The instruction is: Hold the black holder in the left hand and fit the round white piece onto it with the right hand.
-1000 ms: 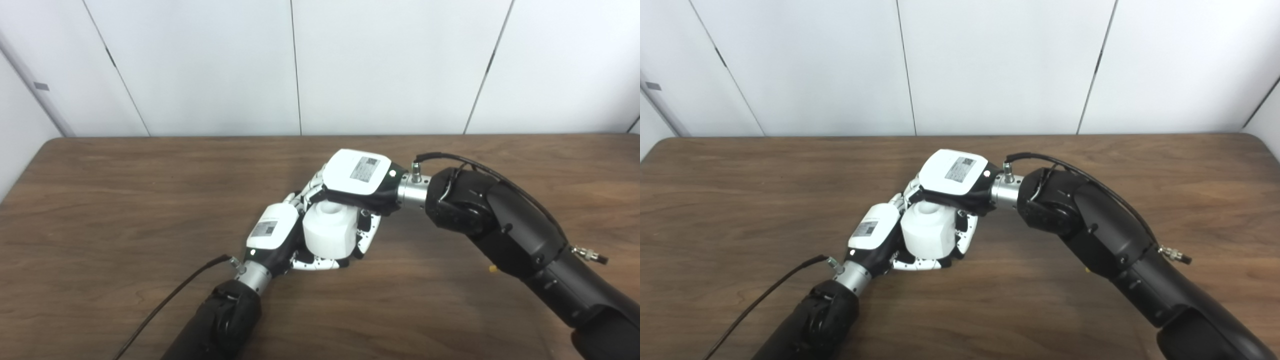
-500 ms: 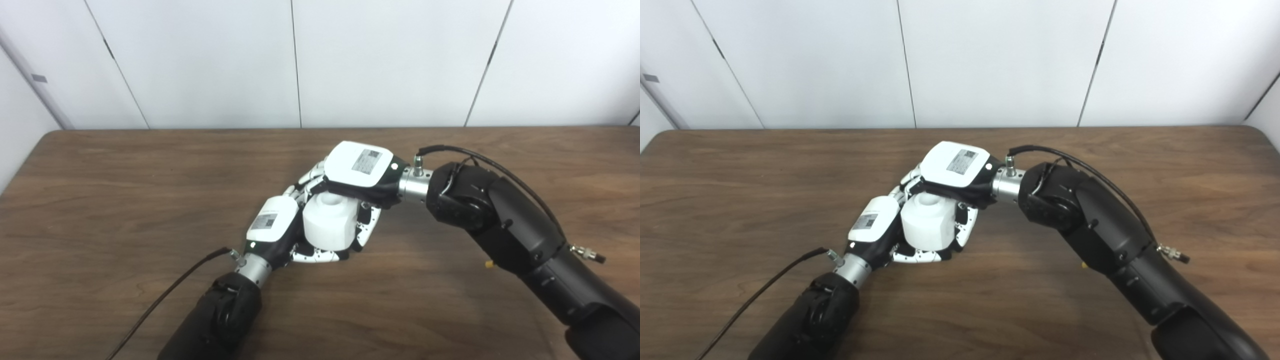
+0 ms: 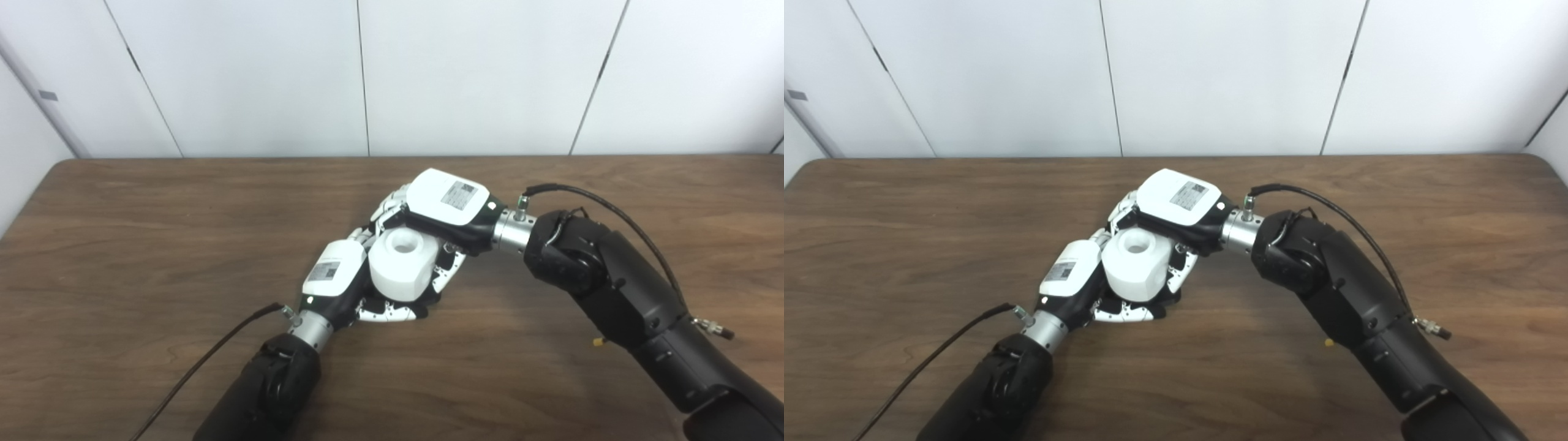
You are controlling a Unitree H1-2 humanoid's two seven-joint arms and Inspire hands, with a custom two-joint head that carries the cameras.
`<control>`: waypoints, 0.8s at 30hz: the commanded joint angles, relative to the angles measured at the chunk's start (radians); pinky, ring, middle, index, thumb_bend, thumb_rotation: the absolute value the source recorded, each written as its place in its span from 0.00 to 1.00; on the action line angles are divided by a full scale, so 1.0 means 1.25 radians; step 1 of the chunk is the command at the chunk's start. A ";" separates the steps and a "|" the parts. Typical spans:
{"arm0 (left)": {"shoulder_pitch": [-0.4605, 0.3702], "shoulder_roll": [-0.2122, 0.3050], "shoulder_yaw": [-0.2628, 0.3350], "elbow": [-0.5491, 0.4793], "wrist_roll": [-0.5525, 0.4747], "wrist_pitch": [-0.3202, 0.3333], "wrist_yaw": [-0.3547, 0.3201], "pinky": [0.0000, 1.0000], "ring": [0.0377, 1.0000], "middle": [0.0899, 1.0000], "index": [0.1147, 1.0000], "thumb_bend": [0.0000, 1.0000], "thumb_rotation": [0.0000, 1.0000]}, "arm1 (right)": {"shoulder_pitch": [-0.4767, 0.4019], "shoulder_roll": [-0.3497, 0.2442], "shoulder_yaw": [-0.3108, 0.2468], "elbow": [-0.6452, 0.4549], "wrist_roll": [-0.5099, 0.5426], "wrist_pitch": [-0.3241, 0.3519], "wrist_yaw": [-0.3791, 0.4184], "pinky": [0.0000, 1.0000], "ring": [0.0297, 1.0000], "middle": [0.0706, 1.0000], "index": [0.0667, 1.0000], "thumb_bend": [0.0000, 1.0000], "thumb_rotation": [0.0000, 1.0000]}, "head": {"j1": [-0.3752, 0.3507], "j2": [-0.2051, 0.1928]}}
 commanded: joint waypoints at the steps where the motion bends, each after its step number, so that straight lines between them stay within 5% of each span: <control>1: 0.083 -0.004 -0.056 0.060 0.028 0.036 -0.067 0.97 0.95 0.86 0.42 0.52 0.06 | -0.032 0.001 -0.015 -0.022 0.001 -0.016 -0.022 0.73 0.75 0.71 0.44 0.52 0.13 | 0.000 0.001; 15: 0.083 -0.006 -0.053 0.064 0.023 0.030 -0.060 0.98 0.95 0.86 0.42 0.52 0.06 | -0.036 -0.001 -0.017 -0.022 -0.004 -0.015 -0.022 0.71 0.73 0.69 0.44 0.52 0.14 | 0.002 0.001; 24: 0.081 -0.003 -0.055 0.062 0.027 0.030 -0.062 0.96 0.95 0.86 0.42 0.52 0.06 | -0.073 0.008 -0.062 -0.056 0.053 0.045 0.041 0.74 0.77 0.71 0.44 0.52 0.14 | 0.001 0.001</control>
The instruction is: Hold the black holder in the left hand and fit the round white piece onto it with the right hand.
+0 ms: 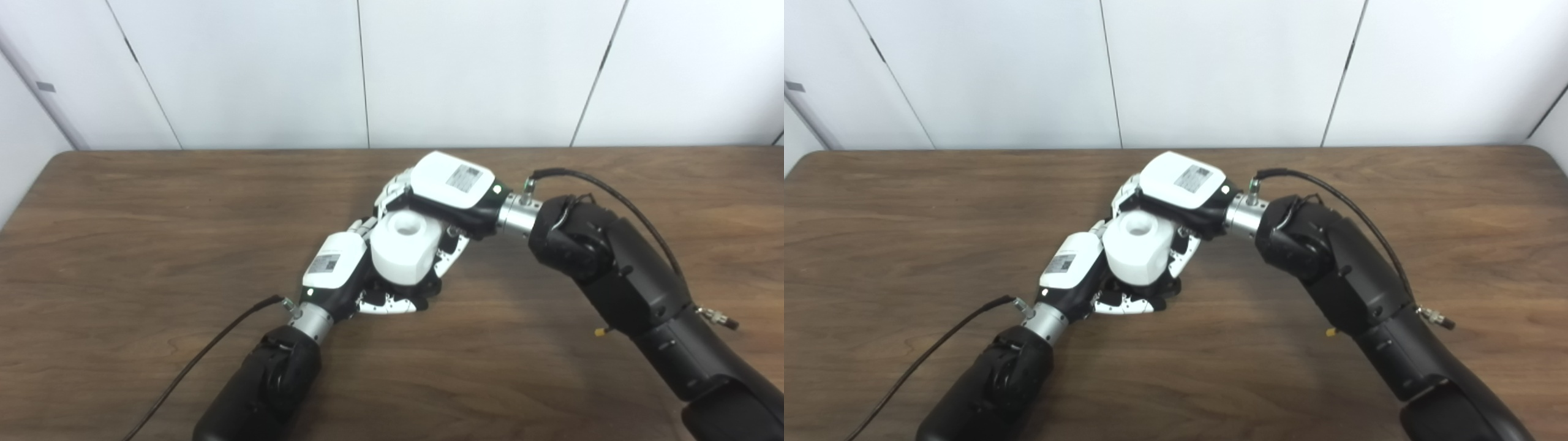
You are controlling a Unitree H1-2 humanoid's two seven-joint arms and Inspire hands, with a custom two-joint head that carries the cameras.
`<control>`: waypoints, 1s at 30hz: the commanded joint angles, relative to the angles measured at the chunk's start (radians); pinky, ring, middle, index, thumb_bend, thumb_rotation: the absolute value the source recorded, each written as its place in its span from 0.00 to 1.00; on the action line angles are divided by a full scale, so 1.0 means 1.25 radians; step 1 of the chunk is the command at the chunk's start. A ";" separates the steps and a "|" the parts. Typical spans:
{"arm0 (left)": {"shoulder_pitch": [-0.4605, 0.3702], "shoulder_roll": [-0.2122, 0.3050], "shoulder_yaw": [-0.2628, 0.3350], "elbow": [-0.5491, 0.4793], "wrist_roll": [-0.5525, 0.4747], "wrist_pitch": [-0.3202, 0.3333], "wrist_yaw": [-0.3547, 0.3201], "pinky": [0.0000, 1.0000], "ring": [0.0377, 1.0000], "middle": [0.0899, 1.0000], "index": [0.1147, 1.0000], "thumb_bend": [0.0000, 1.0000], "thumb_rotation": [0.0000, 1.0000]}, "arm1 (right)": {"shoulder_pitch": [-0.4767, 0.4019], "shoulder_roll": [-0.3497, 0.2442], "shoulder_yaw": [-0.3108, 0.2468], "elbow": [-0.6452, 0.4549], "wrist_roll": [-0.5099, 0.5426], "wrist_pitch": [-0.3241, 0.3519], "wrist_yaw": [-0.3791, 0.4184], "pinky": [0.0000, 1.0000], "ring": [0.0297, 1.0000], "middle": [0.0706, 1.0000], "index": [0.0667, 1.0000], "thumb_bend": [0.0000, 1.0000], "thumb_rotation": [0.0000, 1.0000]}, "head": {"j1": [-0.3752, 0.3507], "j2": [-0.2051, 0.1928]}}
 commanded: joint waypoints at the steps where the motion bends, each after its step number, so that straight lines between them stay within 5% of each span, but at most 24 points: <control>1: 0.081 -0.004 -0.054 0.063 0.026 0.030 -0.061 0.96 0.95 0.86 0.42 0.52 0.06 | -0.055 0.008 -0.025 -0.025 0.025 0.005 -0.010 0.73 0.77 0.70 0.44 0.52 0.14 | 0.001 0.000; 14: 0.081 -0.004 -0.054 0.063 0.025 0.032 -0.063 0.97 0.95 0.86 0.42 0.52 0.06 | -0.058 0.014 -0.039 -0.029 0.013 0.024 -0.014 0.66 0.75 0.70 0.44 0.52 0.14 | 0.001 0.000; 30: 0.079 -0.005 -0.052 0.060 0.022 0.035 -0.067 0.97 0.95 0.87 0.42 0.52 0.06 | -0.024 0.003 -0.017 -0.022 0.017 0.000 0.000 0.71 0.74 0.69 0.44 0.52 0.14 | 0.002 0.005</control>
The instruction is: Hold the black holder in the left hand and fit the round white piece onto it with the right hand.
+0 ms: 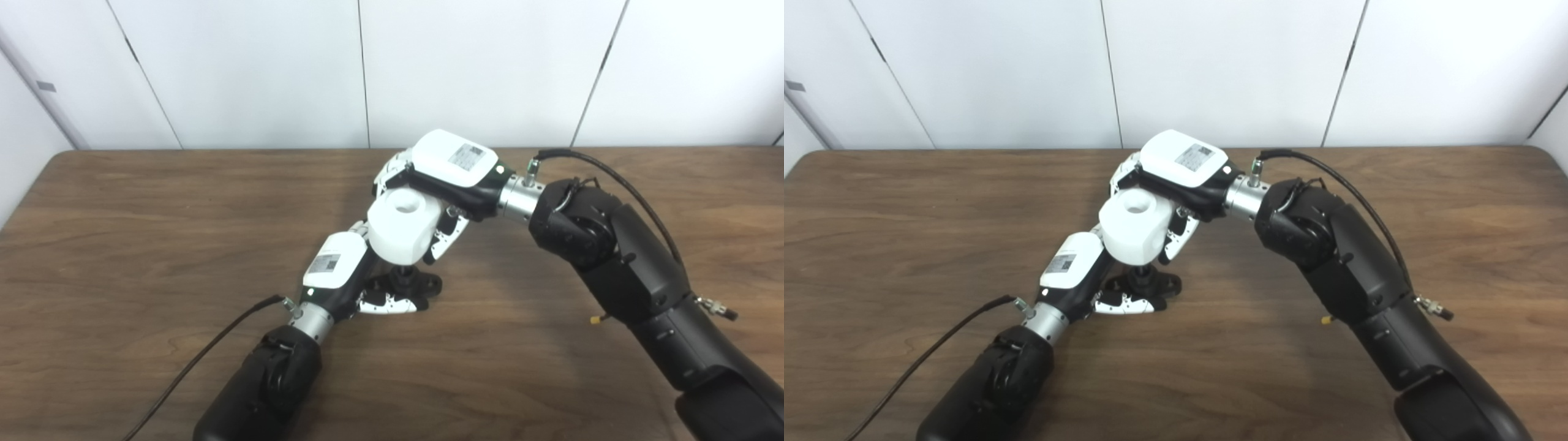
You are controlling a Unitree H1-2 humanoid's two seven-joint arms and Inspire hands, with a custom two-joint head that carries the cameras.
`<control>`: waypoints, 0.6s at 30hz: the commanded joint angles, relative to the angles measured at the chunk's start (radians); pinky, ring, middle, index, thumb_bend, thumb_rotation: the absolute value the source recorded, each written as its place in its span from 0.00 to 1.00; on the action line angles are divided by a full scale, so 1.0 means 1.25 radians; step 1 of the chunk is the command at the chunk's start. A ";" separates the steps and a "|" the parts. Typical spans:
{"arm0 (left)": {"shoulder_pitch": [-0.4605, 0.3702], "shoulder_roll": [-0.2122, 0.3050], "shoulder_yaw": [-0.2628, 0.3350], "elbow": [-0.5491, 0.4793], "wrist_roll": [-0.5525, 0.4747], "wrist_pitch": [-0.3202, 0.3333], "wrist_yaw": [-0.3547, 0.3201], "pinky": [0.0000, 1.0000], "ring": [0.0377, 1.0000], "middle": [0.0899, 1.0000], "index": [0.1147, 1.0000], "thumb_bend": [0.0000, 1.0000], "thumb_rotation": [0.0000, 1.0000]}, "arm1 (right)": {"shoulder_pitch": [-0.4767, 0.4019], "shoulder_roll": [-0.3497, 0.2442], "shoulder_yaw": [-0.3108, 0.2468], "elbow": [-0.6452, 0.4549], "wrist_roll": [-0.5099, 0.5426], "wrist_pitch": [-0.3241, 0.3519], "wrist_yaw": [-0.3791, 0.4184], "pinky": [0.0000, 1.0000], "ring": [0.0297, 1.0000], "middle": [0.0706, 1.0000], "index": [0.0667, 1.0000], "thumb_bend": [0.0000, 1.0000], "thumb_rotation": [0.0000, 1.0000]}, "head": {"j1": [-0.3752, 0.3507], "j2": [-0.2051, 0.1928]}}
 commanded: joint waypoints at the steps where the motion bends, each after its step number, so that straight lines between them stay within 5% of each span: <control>1: 0.078 -0.005 -0.051 0.061 0.022 0.034 -0.066 0.97 0.95 0.87 0.42 0.52 0.06 | -0.029 -0.006 -0.006 -0.017 0.015 -0.019 -0.006 0.70 0.74 0.69 0.44 0.52 0.13 | 0.001 0.000; 18: 0.071 -0.013 -0.047 0.067 0.016 0.043 -0.069 0.98 0.96 0.88 0.42 0.52 0.06 | -0.011 -0.007 0.018 0.031 0.004 -0.069 -0.020 0.71 0.73 0.68 0.44 0.52 0.13 | 0.008 -0.007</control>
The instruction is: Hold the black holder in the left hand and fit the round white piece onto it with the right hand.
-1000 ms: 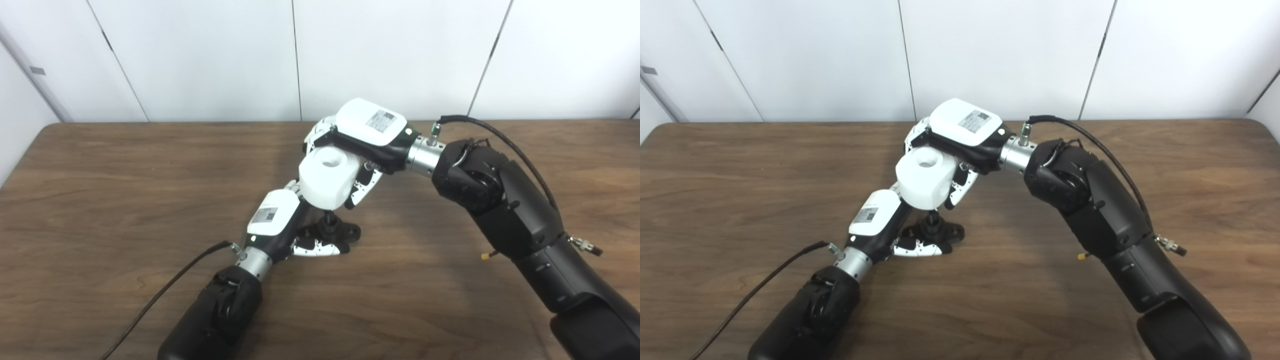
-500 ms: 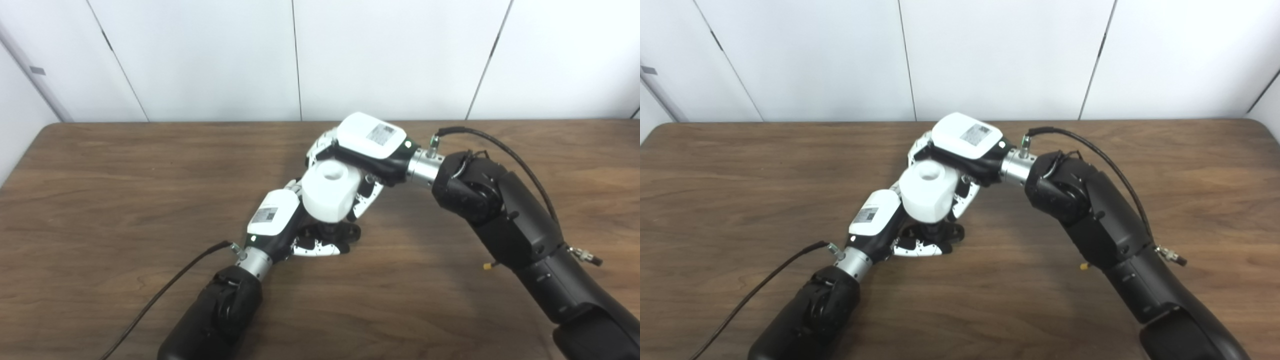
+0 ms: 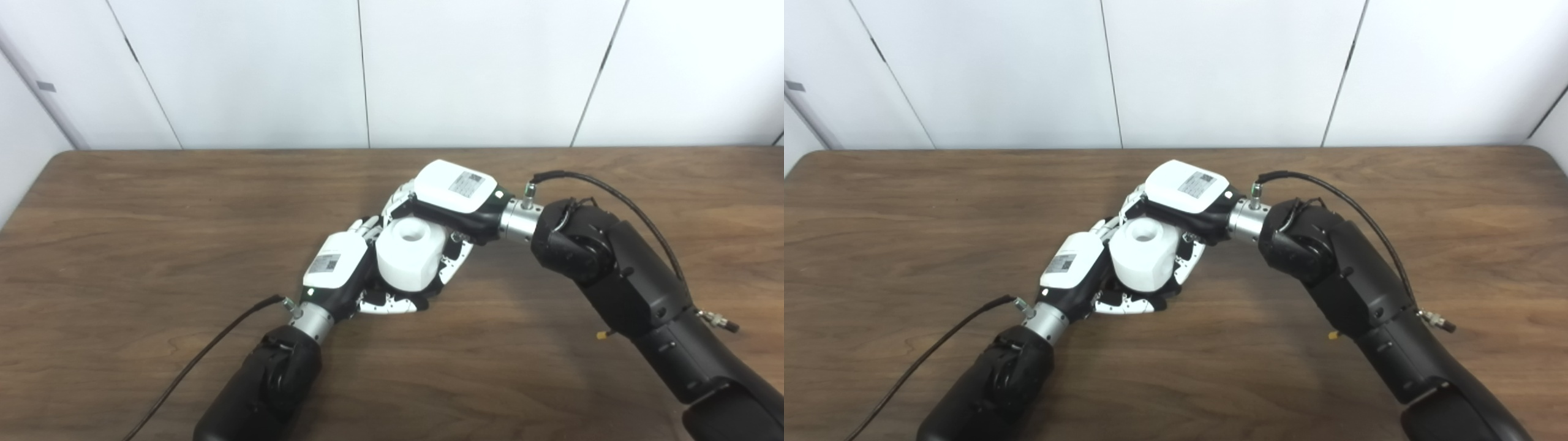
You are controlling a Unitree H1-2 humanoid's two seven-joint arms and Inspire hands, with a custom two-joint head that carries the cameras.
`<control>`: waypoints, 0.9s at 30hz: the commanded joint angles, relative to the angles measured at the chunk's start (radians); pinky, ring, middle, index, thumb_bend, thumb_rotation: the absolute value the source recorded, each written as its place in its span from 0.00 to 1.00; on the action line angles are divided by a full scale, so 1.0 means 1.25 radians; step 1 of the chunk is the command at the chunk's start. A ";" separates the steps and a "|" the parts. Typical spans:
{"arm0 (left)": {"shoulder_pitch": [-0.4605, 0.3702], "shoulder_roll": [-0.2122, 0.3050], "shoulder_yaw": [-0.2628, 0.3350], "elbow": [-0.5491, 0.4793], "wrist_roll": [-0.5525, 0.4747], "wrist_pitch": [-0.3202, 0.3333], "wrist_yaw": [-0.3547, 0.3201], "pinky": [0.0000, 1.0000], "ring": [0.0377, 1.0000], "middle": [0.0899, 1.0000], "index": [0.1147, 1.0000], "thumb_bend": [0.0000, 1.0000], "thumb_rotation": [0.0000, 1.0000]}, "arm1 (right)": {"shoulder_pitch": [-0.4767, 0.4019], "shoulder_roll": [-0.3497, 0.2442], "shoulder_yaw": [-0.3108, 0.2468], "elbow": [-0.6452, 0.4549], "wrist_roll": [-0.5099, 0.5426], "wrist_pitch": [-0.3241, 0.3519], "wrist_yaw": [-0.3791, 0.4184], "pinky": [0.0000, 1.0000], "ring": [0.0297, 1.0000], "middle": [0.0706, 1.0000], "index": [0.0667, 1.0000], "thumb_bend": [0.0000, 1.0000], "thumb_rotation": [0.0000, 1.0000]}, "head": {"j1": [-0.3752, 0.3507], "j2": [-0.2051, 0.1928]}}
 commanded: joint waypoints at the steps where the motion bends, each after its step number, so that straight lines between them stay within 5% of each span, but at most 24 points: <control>1: 0.071 -0.011 -0.047 0.068 0.017 0.040 -0.067 0.98 0.96 0.87 0.42 0.52 0.06 | -0.028 0.001 0.000 -0.002 0.007 -0.022 -0.026 0.71 0.73 0.68 0.44 0.52 0.13 | 0.001 0.000; 27: 0.068 -0.017 -0.052 0.073 0.023 0.034 -0.054 0.96 0.95 0.87 0.42 0.52 0.06 | -0.046 -0.012 0.068 0.032 -0.027 -0.025 -0.060 0.72 0.75 0.69 0.44 0.52 0.13 | 0.006 -0.001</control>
